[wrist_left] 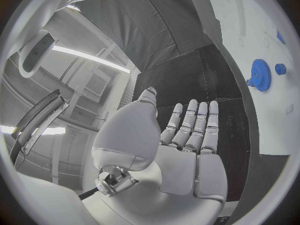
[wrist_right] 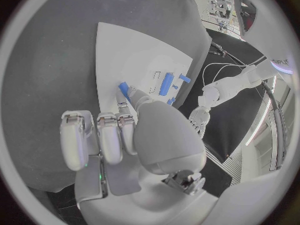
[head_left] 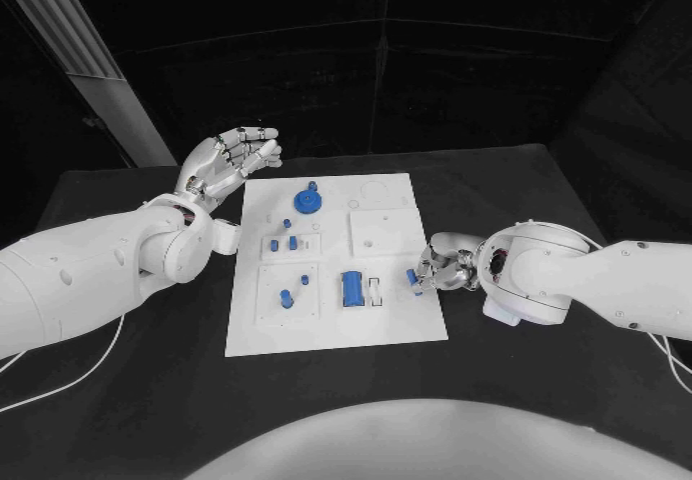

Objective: Assemble the parts on the task board

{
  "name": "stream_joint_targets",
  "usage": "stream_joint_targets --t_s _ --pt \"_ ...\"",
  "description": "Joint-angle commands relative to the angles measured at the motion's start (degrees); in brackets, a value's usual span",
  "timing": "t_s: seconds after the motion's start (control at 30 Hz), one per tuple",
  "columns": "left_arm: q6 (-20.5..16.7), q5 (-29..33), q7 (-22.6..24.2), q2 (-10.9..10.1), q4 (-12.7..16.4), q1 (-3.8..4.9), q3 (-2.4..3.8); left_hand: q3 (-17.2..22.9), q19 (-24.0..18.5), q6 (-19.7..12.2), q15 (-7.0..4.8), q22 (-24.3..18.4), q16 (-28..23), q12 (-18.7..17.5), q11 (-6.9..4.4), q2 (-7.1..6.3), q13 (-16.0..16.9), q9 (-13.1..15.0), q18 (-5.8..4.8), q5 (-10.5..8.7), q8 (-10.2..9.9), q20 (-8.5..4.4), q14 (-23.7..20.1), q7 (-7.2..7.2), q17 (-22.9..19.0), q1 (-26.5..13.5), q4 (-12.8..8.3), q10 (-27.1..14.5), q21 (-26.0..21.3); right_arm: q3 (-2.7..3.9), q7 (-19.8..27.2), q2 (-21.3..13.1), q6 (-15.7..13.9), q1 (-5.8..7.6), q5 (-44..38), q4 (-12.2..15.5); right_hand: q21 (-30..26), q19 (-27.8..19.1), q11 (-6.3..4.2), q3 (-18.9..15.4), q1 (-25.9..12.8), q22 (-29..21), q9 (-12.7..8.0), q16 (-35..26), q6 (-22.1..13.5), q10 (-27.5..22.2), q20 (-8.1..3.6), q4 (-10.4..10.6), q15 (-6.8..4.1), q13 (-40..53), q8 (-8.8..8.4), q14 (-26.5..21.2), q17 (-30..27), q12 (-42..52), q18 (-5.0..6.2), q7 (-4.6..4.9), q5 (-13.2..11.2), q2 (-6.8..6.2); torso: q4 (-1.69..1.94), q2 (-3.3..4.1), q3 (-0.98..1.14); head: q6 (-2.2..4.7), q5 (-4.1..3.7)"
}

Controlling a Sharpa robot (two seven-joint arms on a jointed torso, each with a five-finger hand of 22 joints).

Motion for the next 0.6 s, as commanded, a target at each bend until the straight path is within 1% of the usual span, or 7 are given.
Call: stream_joint_targets --t_s 0.03,0.13,0.27,0.33,0.5,0.6 --pt "0.68 0.17 6.26 0.03 0.06 0.07 0.04 -0.41 -0.05 -0.46 -0.03 -0.07 0.32 0.31 0.02 0.57 -0.07 -0.09 -1.03 0.31 0.22 -0.09 -0.25 8.19 -0.07 0.01 0.01 -0.47 -0.31 -0.14 4.02 -0.17 -4.13 -0.15 2.27 0.26 0.18 5.94 0.34 0.65 -0.54 15.1 0.37 0.14 0.56 5.97 0.32 -0.12 0.44 14.99 0.41 5.85 15.1 -0.28 -0.43 -0.2 0.45 0.22 0.0 -0.02 -0.03 0.01 0.04" --pt "0.71 0.17 6.23 0.04 0.04 0.06 0.04 -0.42 -0.05 -0.47 -0.03 -0.07 0.35 0.34 0.02 0.59 -0.08 -0.09 -1.03 0.31 0.24 -0.09 -0.25 8.19 -0.1 0.02 0.01 -0.47 -0.31 -0.14 5.87 -0.3 -5.3 -0.15 3.76 0.42 0.18 5.94 0.38 1.29 -0.97 15.1 0.29 0.14 0.8 5.97 0.37 -0.29 0.47 14.99 0.35 5.85 15.1 -0.28 -0.43 -0.14 0.87 -0.14 0.03 0.01 -0.04 0.01 -0.02" --pt "0.72 0.17 6.2 0.07 0.01 0.05 0.04 -0.42 -0.05 -0.47 -0.03 -0.07 0.35 0.34 0.02 0.59 -0.08 -0.09 -1.03 0.31 0.24 -0.09 -0.25 8.19 -0.1 0.02 0.01 -0.47 -0.31 -0.14 7.85 -0.26 -6.12 -0.15 5.95 0.41 0.18 5.94 0.41 1.75 -1.38 15.1 0.24 0.14 0.99 5.97 0.42 -0.36 0.52 14.99 0.32 5.85 15.1 -0.28 -0.43 -0.12 1.42 -0.35 0.06 -0.02 -0.05 0.01 0.02" --pt "0.74 0.17 6.19 0.08 0.01 0.04 0.04 -0.42 -0.05 -0.47 -0.03 -0.07 0.35 0.34 0.02 0.59 -0.08 -0.09 -1.03 0.31 0.24 -0.09 -0.25 8.19 -0.1 0.02 0.01 -0.47 -0.31 -0.14 8.8 -0.21 -6.33 -0.14 7.11 0.35 0.18 5.94 0.43 1.89 -2.04 15.1 0.21 0.14 1.17 5.97 0.48 -0.18 0.55 14.99 0.31 5.85 15.1 -0.28 -0.43 -0.09 2.04 -0.63 0.12 0.0 -0.06 0.01 0.0" --pt "0.74 0.17 6.16 0.09 0.0 0.04 0.04 -0.42 -0.05 -0.47 -0.03 -0.07 0.35 0.34 0.02 0.59 -0.08 -0.09 -1.03 0.31 0.24 -0.09 -0.25 8.19 -0.1 0.02 0.01 -0.47 -0.31 -0.14 10.17 -0.09 -6.49 -0.14 9.61 0.17 0.18 5.94 0.44 1.95 -2.74 15.1 0.17 0.14 1.33 5.97 0.54 0.04 0.55 14.99 0.29 5.85 15.1 -0.28 -0.43 -0.08 2.73 -0.9 0.07 -0.04 -0.07 0.01 0.1" --pt "0.75 0.17 6.15 0.09 -0.01 0.04 0.04 -0.42 -0.05 -0.47 -0.03 -0.07 0.35 0.34 0.02 0.59 -0.08 -0.09 -1.03 0.31 0.24 -0.09 -0.25 8.19 -0.1 0.02 0.01 -0.47 -0.31 -0.14 10.66 0.02 -6.25 -0.14 11.26 0.04 0.18 5.94 0.44 1.83 -3.49 15.1 0.11 0.14 1.47 5.97 0.59 0.37 0.56 14.99 0.25 5.85 15.1 -0.28 -0.43 -0.07 3.64 -1.15 0.05 -0.02 -0.09 0.01 0.15"
